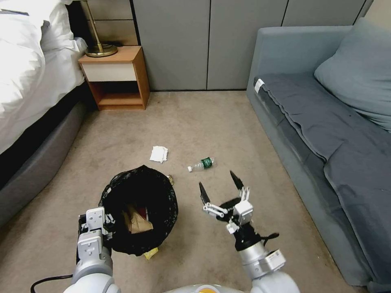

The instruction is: Pick up the trash bin, then pick up the garbage from the floor and place it into the trash bin.

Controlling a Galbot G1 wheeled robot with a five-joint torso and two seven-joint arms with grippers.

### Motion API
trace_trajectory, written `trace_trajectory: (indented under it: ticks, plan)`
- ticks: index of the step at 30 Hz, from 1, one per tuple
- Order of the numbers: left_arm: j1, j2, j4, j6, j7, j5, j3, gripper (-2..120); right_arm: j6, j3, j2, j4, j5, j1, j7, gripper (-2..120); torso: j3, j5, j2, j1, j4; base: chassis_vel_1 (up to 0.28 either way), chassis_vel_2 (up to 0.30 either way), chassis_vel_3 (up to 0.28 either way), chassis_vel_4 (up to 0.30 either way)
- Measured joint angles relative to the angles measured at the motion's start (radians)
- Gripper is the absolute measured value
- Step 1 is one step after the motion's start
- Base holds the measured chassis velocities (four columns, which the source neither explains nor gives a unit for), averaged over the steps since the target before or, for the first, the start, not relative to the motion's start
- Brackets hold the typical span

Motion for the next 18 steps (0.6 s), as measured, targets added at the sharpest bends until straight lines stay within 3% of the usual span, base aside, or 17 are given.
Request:
trace_trajectory:
  ticks: [18]
  plan:
    - [0.0,-0.013,-0.015,0.001,0.0,0.0,0.005,0,-0.039,-0.006,-0.009,-0.009,0.006,0.076,-0.006,100,0.0,0.0006,0.0,0.0,0.0001,0.061,0.064,0.063,0.064]
